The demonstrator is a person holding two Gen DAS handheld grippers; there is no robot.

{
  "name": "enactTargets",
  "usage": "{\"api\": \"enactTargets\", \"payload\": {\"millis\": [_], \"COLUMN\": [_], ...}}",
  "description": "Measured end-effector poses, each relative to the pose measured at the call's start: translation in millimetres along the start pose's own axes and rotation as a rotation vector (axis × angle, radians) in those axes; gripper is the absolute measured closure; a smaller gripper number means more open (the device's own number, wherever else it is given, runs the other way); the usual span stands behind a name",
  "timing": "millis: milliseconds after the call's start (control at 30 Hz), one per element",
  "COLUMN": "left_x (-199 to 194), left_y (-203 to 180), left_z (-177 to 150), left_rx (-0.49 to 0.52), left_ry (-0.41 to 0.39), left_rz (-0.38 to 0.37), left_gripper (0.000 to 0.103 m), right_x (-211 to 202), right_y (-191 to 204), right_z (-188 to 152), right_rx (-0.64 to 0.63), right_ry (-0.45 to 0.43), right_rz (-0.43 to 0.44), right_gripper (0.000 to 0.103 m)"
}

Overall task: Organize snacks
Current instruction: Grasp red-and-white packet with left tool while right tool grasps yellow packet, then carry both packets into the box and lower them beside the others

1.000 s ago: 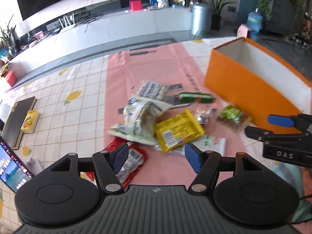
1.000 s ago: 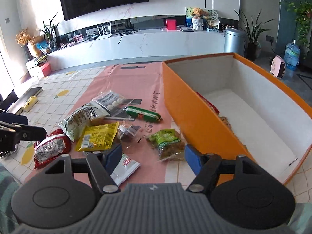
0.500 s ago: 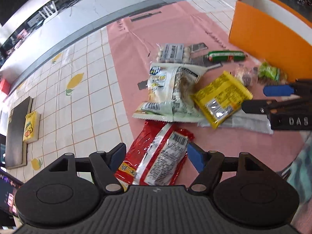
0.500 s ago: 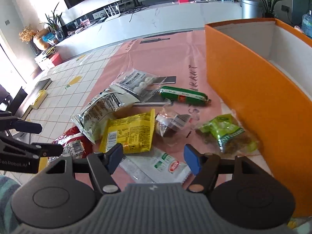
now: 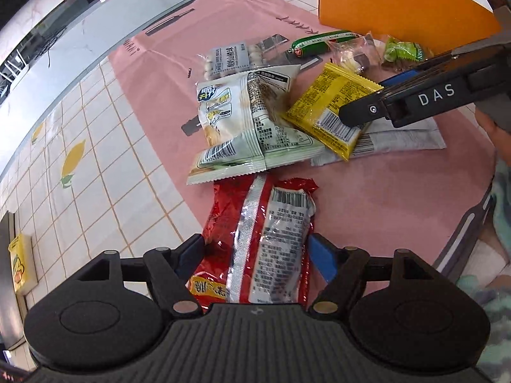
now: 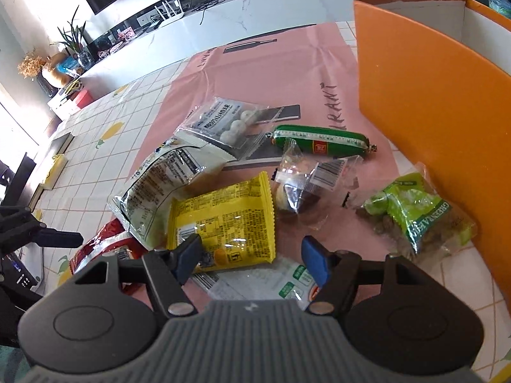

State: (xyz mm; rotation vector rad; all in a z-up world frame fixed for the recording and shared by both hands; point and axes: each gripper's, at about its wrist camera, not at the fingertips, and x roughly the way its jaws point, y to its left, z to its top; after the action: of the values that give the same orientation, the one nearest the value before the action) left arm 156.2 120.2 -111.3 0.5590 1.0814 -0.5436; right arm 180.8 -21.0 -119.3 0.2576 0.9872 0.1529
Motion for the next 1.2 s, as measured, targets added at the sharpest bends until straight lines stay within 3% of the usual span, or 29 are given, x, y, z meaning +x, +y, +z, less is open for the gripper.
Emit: {"api": "enactTargets", "payload": {"millis": [167, 400, 533, 633, 667, 967, 1200], "left_x": [8, 17, 18, 18, 18, 7, -36], "left_y": [13, 25, 23, 21, 22, 13, 3], "left_z": [1, 3, 7, 9, 9, 10, 16], "left_rx": [-0.042, -0.162, -0.213, -0.250, -0.267, -0.328, -0.408], "left_ry": [-0.023, -0.017, 0.001, 0.017, 0.020, 0.040, -0.023], "left_rz": [-0.030, -0.082, -0.065, -0.057, -0.059, 0.007, -0.007], "left_gripper": [0.012, 0.012, 0.014, 0.019, 0.023, 0.024, 0.024], "right_x": [3, -4, -12, -18, -20, -47, -79], "right_y": [4, 15, 15, 16, 17, 23, 5], "right_z": [1, 0, 1, 2, 2, 1, 5], "right_rx": [-0.019, -0.068, -0.068, -0.077, -0.083, -0.119, -0.076], "right_ry": [-0.009, -0.051, -0.077, -0.092, -0.096, -0.115, -0.133], "right_rz": [0.006, -0.019, -0.034, -0.033, -0.033, -0.047, -0.046], "right_gripper": [0.043, 0.068, 0.088, 0.095, 0.096, 0.100, 0.101]}}
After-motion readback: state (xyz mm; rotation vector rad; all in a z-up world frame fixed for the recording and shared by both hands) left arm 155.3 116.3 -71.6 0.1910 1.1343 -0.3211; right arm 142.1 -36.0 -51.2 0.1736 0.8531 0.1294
